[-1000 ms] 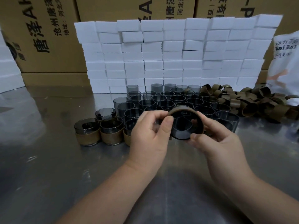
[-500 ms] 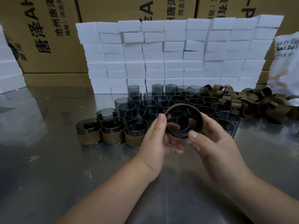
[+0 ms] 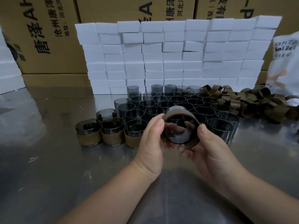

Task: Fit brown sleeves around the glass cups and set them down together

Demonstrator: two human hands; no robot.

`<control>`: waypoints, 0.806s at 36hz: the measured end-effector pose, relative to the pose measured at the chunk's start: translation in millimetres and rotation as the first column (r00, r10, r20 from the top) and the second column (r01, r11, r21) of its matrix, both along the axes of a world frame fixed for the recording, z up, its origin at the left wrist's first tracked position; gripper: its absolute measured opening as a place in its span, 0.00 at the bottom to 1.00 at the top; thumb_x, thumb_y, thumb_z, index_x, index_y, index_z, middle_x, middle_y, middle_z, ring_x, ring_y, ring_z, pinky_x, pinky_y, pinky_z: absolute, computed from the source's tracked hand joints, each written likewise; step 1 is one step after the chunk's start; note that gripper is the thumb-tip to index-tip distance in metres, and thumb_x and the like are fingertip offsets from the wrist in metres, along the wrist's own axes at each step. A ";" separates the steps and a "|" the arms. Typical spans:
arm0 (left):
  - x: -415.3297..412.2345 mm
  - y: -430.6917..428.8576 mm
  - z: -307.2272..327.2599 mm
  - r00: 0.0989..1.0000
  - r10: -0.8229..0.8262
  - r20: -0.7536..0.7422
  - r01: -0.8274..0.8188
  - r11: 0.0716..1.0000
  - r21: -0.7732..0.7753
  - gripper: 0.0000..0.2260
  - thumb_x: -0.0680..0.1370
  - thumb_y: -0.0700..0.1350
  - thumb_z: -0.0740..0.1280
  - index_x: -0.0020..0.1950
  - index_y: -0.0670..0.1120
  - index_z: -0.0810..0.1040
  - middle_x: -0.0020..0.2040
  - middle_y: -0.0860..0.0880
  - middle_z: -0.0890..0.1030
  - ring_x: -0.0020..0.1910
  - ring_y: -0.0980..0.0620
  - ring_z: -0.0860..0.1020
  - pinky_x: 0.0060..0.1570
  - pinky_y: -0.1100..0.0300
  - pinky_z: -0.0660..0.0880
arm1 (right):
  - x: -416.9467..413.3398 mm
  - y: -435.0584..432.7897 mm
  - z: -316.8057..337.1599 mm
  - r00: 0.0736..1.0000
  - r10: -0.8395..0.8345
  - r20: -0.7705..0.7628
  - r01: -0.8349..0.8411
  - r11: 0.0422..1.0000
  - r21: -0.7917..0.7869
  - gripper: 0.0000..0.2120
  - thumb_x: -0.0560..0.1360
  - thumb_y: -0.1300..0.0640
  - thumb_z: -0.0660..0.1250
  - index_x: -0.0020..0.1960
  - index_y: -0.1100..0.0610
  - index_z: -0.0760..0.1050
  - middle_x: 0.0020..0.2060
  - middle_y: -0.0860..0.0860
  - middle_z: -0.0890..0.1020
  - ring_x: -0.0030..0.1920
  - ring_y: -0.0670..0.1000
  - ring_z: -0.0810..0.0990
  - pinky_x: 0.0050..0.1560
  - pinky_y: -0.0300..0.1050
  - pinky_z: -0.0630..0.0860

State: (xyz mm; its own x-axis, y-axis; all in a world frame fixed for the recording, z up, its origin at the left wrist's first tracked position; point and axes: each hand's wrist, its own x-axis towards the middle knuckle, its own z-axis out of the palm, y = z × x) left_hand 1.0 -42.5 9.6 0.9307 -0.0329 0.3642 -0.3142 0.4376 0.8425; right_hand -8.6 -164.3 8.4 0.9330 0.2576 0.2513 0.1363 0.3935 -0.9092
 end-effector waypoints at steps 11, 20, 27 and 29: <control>-2.1 2.9 2.4 1.000 -0.015 -0.017 0.016 0.997 0.073 0.28 0.73 0.58 0.54 0.61 0.40 0.75 0.49 0.43 0.81 0.48 0.49 0.79 0.35 0.59 0.76 | 0.5 -4.9 2.4 1.000 0.004 0.021 -0.002 0.996 -0.092 0.48 0.53 0.38 0.77 0.68 0.56 0.69 0.57 0.57 0.80 0.43 0.46 0.79 0.35 0.39 0.74; -1.4 4.4 -2.8 0.999 0.033 -0.008 -0.031 0.987 0.158 0.43 0.53 0.76 0.67 0.62 0.56 0.71 0.64 0.47 0.76 0.63 0.49 0.74 0.66 0.41 0.66 | -1.0 -6.0 0.7 1.000 -0.010 0.017 0.012 0.994 -0.109 0.34 0.65 0.49 0.65 0.71 0.47 0.65 0.54 0.51 0.82 0.44 0.46 0.80 0.36 0.40 0.75; -2.0 5.8 -2.8 0.997 0.031 0.064 -0.046 0.969 0.241 0.48 0.57 0.77 0.65 0.68 0.49 0.69 0.59 0.46 0.79 0.59 0.46 0.76 0.64 0.37 0.66 | -2.0 -3.8 1.8 0.998 0.035 0.058 -0.033 0.999 -0.042 0.43 0.49 0.36 0.79 0.62 0.41 0.71 0.46 0.54 0.83 0.36 0.52 0.81 0.33 0.40 0.76; -2.1 5.7 -2.9 0.994 0.043 0.101 -0.067 0.966 0.250 0.42 0.58 0.76 0.65 0.65 0.53 0.72 0.58 0.47 0.80 0.60 0.47 0.77 0.63 0.40 0.68 | -2.4 -3.5 2.3 0.997 0.045 0.068 -0.043 0.999 -0.030 0.41 0.49 0.36 0.79 0.60 0.40 0.73 0.46 0.54 0.84 0.36 0.52 0.81 0.33 0.40 0.77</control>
